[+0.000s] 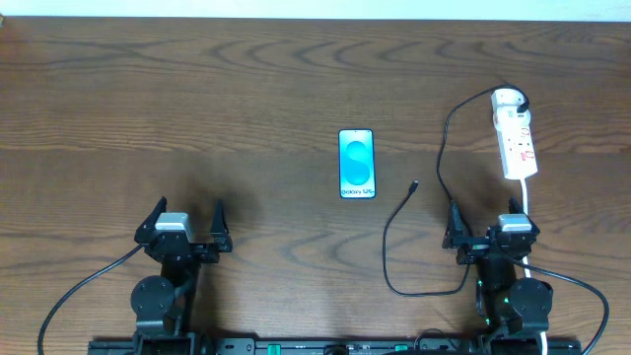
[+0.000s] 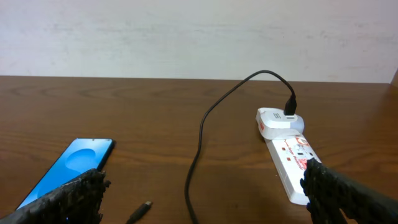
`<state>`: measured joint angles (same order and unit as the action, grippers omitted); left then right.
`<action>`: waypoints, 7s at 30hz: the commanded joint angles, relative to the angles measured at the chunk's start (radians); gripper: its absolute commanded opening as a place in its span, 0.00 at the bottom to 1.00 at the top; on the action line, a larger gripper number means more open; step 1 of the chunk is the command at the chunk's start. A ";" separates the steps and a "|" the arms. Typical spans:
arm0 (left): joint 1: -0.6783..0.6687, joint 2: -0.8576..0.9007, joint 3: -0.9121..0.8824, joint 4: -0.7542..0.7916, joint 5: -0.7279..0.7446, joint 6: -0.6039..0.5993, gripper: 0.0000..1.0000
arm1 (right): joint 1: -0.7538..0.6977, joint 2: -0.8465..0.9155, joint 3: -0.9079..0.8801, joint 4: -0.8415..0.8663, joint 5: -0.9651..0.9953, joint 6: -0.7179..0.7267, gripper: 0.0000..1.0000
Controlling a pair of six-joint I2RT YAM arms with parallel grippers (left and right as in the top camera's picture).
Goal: Plug charger to phone and switch on socket
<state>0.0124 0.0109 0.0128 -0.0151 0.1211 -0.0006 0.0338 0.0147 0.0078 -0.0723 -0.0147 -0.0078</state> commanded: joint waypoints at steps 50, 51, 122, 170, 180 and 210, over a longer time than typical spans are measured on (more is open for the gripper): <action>0.004 0.006 0.071 0.274 0.304 -0.309 0.98 | -0.002 -0.008 -0.002 -0.005 0.005 0.014 0.99; 0.004 0.016 0.098 0.269 0.290 -0.308 0.98 | -0.002 -0.008 -0.002 -0.005 0.005 0.014 0.99; -0.658 2.276 2.052 -1.086 -0.025 -0.663 0.98 | -0.002 -0.008 -0.002 -0.005 0.005 0.014 0.99; -0.686 2.456 2.044 -0.966 -0.089 -0.621 0.98 | -0.002 -0.008 -0.002 -0.005 0.005 0.014 0.99; -0.686 2.456 1.994 -0.966 -0.159 -0.621 0.98 | -0.002 -0.008 -0.002 -0.005 0.005 0.014 0.99; -0.687 2.456 1.968 -0.951 -0.095 -0.588 0.83 | -0.002 -0.008 -0.002 -0.005 0.005 0.014 0.99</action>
<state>-0.6777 2.4287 2.0201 -0.9596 0.0040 -0.5945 0.0338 0.0143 0.0071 -0.0719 -0.0109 -0.0048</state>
